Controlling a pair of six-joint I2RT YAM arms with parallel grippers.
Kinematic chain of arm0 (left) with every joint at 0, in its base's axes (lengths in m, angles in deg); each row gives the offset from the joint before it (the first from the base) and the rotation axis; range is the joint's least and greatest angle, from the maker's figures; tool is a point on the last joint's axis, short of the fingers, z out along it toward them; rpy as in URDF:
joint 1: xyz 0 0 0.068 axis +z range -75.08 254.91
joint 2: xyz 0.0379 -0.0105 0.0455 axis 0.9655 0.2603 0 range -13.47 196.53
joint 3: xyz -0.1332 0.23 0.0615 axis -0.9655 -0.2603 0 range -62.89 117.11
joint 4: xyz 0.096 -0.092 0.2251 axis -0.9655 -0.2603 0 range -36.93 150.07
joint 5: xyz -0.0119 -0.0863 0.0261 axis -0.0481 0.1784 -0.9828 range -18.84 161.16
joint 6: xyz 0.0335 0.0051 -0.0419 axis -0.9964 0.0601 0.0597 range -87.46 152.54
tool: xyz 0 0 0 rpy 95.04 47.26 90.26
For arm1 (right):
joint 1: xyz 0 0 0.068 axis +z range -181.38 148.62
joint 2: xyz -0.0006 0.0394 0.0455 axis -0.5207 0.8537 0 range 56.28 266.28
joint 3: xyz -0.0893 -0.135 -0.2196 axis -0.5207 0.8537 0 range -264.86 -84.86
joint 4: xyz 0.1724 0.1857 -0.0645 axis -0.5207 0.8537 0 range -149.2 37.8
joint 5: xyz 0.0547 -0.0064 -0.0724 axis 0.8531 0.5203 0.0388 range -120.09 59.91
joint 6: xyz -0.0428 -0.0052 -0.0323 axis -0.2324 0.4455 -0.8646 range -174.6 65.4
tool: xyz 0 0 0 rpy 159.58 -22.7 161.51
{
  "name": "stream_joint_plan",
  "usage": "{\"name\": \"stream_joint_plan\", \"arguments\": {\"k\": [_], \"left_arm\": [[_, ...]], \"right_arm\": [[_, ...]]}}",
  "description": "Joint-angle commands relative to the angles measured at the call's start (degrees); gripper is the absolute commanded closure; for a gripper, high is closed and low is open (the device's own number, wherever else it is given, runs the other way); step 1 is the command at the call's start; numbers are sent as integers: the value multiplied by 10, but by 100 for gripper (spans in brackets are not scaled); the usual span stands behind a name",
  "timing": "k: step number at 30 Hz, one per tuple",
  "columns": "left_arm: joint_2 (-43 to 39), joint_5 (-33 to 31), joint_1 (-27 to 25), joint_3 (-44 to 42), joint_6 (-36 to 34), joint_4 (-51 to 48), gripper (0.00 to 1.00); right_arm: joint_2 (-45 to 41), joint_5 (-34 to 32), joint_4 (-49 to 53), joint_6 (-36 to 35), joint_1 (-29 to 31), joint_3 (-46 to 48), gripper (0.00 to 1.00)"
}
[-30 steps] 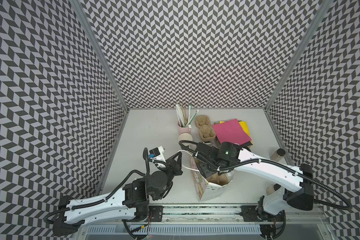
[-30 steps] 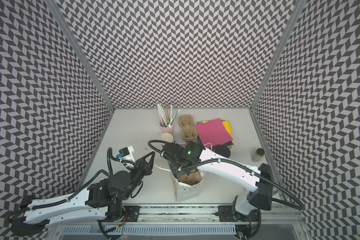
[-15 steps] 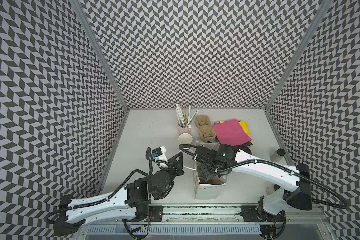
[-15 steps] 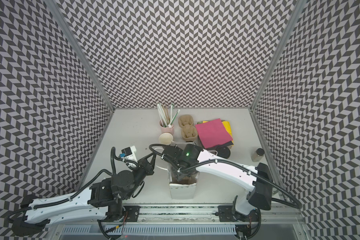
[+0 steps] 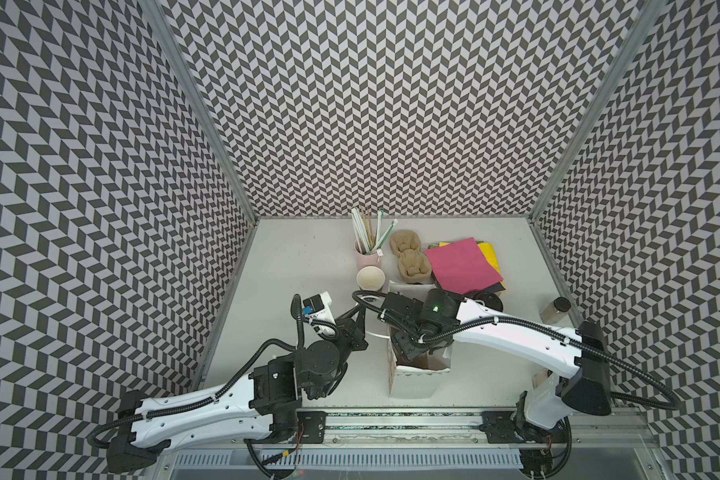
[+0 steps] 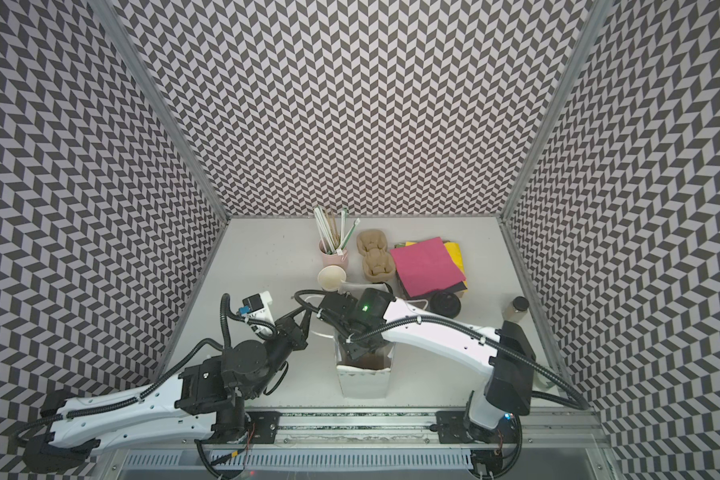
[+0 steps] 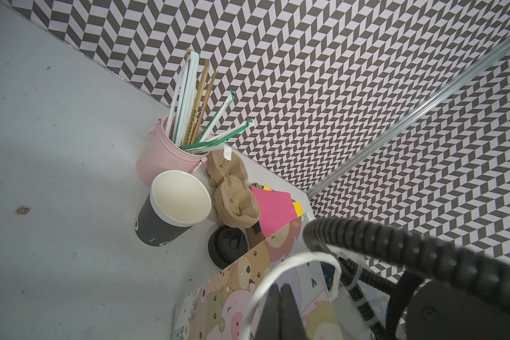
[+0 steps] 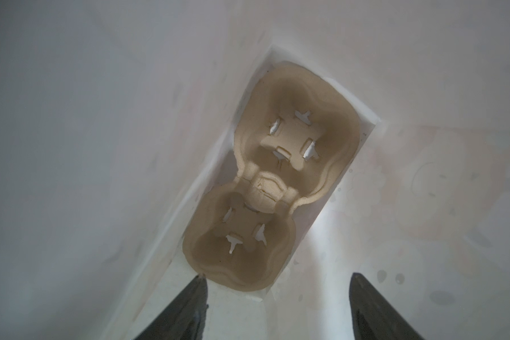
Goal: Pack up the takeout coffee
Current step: 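Push the pulp carrier into the bag with the right gripper while left holds bag, then open the right gripper and lift it out of the bag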
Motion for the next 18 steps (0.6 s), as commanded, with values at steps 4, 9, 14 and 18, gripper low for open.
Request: {"name": "stream_joint_plan", "arguments": {"k": [4, 9, 14, 18], "left_arm": [[-2, 1, 4, 4, 15, -6, 100], [-8, 0, 3, 1, 19, -12, 100], [-7, 2, 4, 2, 23, -12, 100], [-6, 4, 3, 1, 25, -12, 100]], "right_arm": [[-10, 29, -63, 25, -10, 45, 25], [-24, 37, -79, 34, -16, 54, 23], [-29, 63, -96, 36, -23, 71, 19], [-26, 67, -96, 34, -27, 76, 16]]}}
